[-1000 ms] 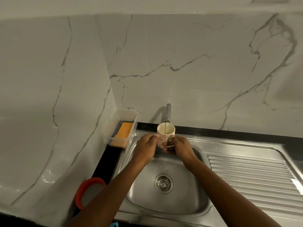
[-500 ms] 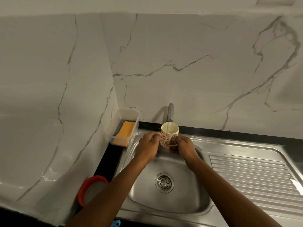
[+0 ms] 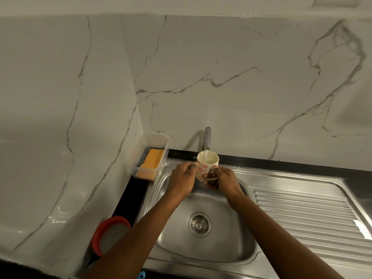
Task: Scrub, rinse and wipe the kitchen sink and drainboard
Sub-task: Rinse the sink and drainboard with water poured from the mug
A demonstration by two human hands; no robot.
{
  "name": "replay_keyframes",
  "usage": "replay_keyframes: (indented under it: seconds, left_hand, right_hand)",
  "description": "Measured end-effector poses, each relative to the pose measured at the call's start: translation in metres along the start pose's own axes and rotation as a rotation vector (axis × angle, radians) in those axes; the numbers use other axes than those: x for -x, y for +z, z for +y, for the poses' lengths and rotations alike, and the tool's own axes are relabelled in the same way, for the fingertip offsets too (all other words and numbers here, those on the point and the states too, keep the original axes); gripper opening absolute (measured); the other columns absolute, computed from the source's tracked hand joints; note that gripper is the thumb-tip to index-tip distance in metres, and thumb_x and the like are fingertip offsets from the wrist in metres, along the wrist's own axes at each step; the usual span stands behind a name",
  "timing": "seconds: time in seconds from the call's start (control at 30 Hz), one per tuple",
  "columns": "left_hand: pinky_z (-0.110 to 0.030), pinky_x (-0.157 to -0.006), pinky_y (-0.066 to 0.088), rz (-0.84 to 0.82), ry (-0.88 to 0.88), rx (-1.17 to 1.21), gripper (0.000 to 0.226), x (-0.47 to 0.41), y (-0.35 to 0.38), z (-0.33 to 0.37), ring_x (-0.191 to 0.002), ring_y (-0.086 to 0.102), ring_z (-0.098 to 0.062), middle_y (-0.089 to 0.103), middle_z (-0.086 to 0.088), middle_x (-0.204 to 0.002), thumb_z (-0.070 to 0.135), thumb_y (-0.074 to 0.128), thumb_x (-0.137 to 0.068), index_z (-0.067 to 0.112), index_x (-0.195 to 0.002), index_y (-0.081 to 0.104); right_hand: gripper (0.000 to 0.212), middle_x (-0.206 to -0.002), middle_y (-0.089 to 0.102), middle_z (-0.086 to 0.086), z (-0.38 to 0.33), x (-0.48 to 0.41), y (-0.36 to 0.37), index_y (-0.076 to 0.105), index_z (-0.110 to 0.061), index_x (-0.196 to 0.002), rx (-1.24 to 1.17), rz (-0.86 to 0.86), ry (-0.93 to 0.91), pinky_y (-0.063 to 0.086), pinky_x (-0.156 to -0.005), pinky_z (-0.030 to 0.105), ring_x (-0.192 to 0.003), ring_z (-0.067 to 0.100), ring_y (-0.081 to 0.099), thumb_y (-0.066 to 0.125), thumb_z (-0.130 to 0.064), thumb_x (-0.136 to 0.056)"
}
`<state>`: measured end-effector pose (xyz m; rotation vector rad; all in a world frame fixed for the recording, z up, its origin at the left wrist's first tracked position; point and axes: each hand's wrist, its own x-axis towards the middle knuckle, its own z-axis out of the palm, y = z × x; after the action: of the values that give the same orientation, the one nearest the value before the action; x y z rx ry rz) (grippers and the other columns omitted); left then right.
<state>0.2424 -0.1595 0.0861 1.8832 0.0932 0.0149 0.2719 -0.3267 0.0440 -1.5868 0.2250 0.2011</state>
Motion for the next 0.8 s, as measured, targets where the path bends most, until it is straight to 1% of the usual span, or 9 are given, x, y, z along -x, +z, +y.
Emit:
replay_keyframes:
  seconds: [0.07,0.13,0.17,0.3,0.4,0.47,0.6,0.7,0.8]
  left_hand:
    - [-0.047,-0.096,0.059,0.006,0.001,-0.001,0.044,-0.0012,0.0012,0.0006,-0.101,0.071,-0.015,0.076,0.000,-0.105,0.049,0.047,-0.094,0.017,-0.110,0.074]
    - [-0.047,-0.096,0.058,0.007,-0.004,-0.012,0.034,-0.0026,0.0020,-0.0009,-0.101,0.071,-0.015,0.076,-0.001,-0.104,0.041,0.050,-0.102,0.017,-0.109,0.074]
    - [-0.047,-0.096,0.058,0.007,-0.004,-0.014,0.032,-0.0030,0.0026,-0.0016,-0.101,0.071,-0.015,0.076,-0.001,-0.105,0.039,0.051,-0.103,0.018,-0.109,0.074]
    - [-0.047,-0.096,0.058,0.009,-0.011,-0.018,0.045,-0.0020,0.0034,-0.0015,-0.100,0.071,-0.014,0.076,0.002,-0.103,0.053,0.045,-0.091,0.023,-0.107,0.075]
    - [-0.047,-0.095,0.058,0.008,-0.009,-0.020,0.047,-0.0020,0.0038,-0.0012,-0.099,0.071,-0.014,0.076,0.003,-0.102,0.054,0.045,-0.090,0.022,-0.106,0.075]
    - [-0.046,-0.095,0.058,0.009,-0.011,-0.018,0.047,-0.0020,0.0035,-0.0006,-0.101,0.071,-0.013,0.076,0.003,-0.104,0.054,0.045,-0.090,0.023,-0.109,0.075]
    - [-0.045,-0.096,0.058,0.006,0.003,-0.034,0.040,-0.0020,0.0025,0.0003,-0.102,0.070,-0.014,0.076,0.000,-0.108,0.047,0.047,-0.098,0.020,-0.112,0.073]
    - [-0.046,-0.094,0.059,0.015,0.007,-0.029,0.047,-0.0022,0.0013,-0.0004,-0.100,0.071,-0.014,0.076,0.001,-0.104,0.052,0.045,-0.092,0.020,-0.110,0.075]
    - [-0.049,-0.094,0.058,0.019,0.004,-0.024,0.042,-0.0029,0.0003,-0.0047,-0.099,0.071,-0.015,0.077,0.001,-0.102,0.051,0.046,-0.092,0.022,-0.104,0.075]
  right_hand:
    - [0.034,-0.102,0.078,0.013,-0.0008,0.0001,-0.0010,0.065,-0.008,-0.127,-0.002,-0.004,-0.003,0.063,-0.077,0.038,-0.089,0.028,0.077,0.043,-0.028,-0.112]
    - [0.033,-0.101,0.078,0.013,-0.0020,0.0003,-0.0017,0.065,-0.008,-0.127,-0.006,-0.003,-0.010,0.064,-0.080,0.040,-0.088,0.028,0.077,0.043,-0.028,-0.112]
    - [0.033,-0.101,0.078,0.013,-0.0033,0.0007,-0.0021,0.066,-0.008,-0.126,-0.013,-0.003,-0.011,0.064,-0.081,0.041,-0.087,0.028,0.076,0.043,-0.027,-0.112]
    - [0.032,-0.099,0.078,0.014,-0.0060,0.0008,-0.0028,0.066,-0.008,-0.123,-0.029,-0.004,-0.002,0.064,-0.077,0.037,-0.083,0.025,0.076,0.043,-0.027,-0.112]
    - [0.032,-0.100,0.078,0.014,-0.0051,0.0003,-0.0030,0.066,-0.008,-0.125,-0.031,-0.006,-0.005,0.063,-0.075,0.036,-0.084,0.026,0.076,0.043,-0.028,-0.112]
    - [0.032,-0.100,0.078,0.013,-0.0030,-0.0004,-0.0035,0.066,-0.009,-0.126,-0.021,-0.007,-0.006,0.063,-0.077,0.037,-0.086,0.027,0.076,0.043,-0.028,-0.112]
    - [0.034,-0.101,0.078,0.013,-0.0010,-0.0024,-0.0041,0.065,-0.007,-0.128,-0.011,-0.015,-0.004,0.063,-0.081,0.041,-0.088,0.029,0.076,0.043,-0.028,-0.112]
    - [0.034,-0.100,0.078,0.014,-0.0026,0.0002,-0.0044,0.065,-0.007,-0.126,-0.011,-0.021,-0.005,0.063,-0.080,0.039,-0.086,0.028,0.076,0.042,-0.026,-0.112]
    - [0.033,-0.101,0.078,0.013,-0.0028,0.0020,-0.0062,0.065,-0.007,-0.126,-0.002,-0.019,-0.005,0.063,-0.079,0.038,-0.088,0.028,0.076,0.042,-0.027,-0.112]
